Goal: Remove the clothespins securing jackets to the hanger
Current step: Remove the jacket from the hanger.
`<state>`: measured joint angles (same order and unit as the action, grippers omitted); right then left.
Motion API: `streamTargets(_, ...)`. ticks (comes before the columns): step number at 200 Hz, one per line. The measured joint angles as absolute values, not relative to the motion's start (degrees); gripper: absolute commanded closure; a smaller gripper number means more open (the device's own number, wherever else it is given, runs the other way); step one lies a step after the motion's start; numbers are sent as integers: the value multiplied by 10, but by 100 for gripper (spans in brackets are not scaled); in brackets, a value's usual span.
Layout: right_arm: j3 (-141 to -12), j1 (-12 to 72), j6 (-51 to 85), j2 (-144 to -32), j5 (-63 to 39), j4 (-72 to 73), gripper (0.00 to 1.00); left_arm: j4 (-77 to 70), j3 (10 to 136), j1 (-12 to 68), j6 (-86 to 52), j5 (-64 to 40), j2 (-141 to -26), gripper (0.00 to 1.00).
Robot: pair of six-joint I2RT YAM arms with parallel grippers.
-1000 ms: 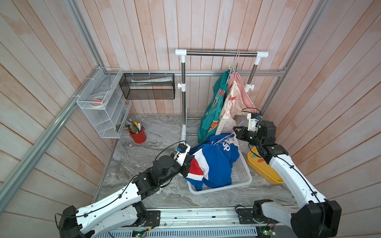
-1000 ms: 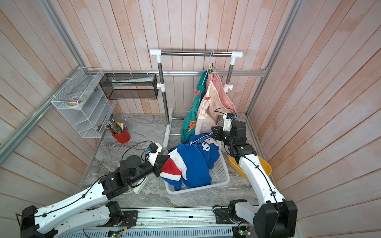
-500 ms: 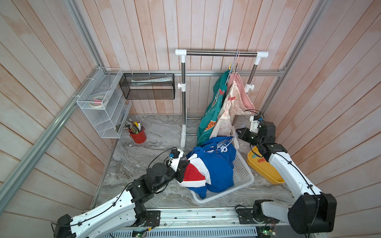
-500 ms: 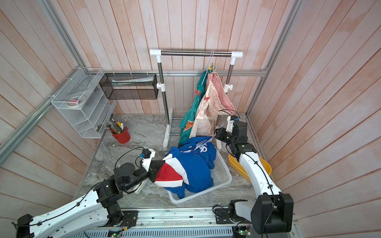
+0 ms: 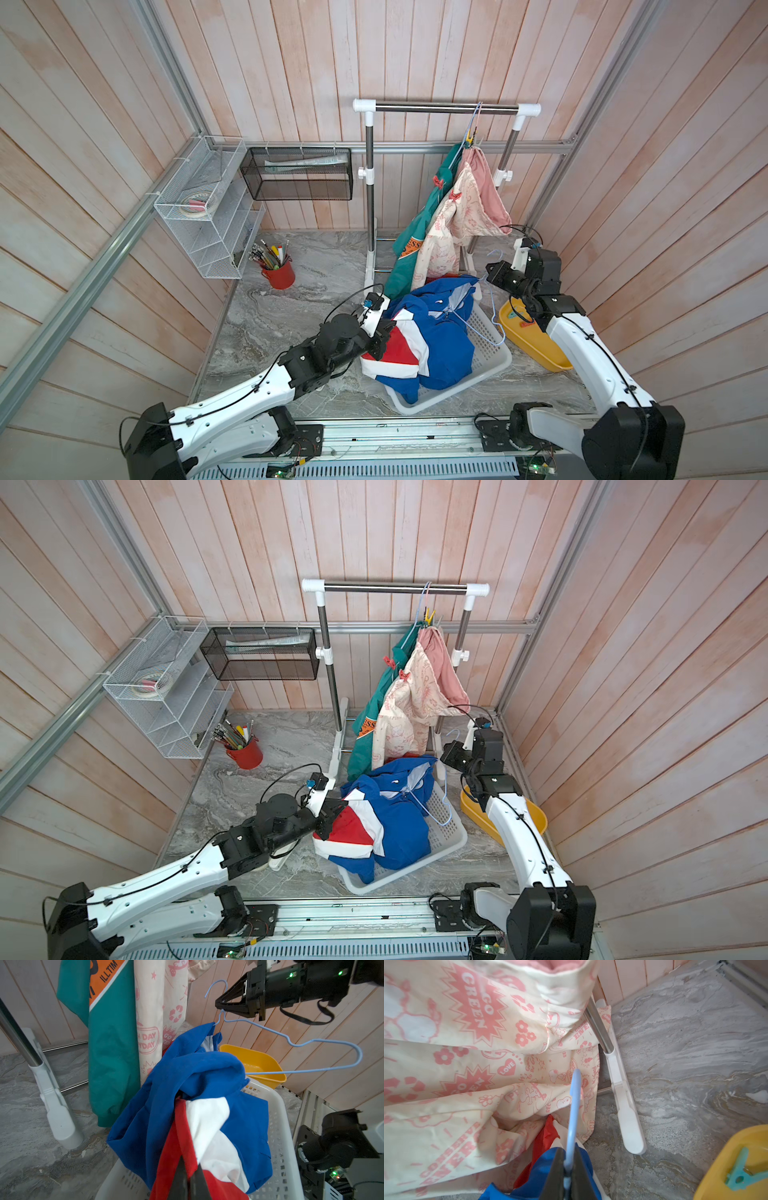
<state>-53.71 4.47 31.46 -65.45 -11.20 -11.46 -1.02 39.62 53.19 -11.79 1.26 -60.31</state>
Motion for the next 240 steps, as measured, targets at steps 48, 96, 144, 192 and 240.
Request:
streamTargets(48, -540, 76, 315, -623, -75, -128, 100, -56, 438, 531, -112, 2, -734, 100)
streamTargets(96, -541, 112, 328, -601, -46, -138, 100, -126, 438, 538, -123, -21, -867, 100)
streamTargets(144, -540, 152, 350, -589, -25, -138, 100, -206, 444, 541, -143, -33, -980, 100)
streamTargets(192, -532, 176, 367, -589, -4, -124, 100, -216, 454, 537, -127, -58, -972, 34)
streamTargets(240, -532, 176, 375, -589, 10, -120, 100, -107, 449, 588, -78, -61, -778, 15)
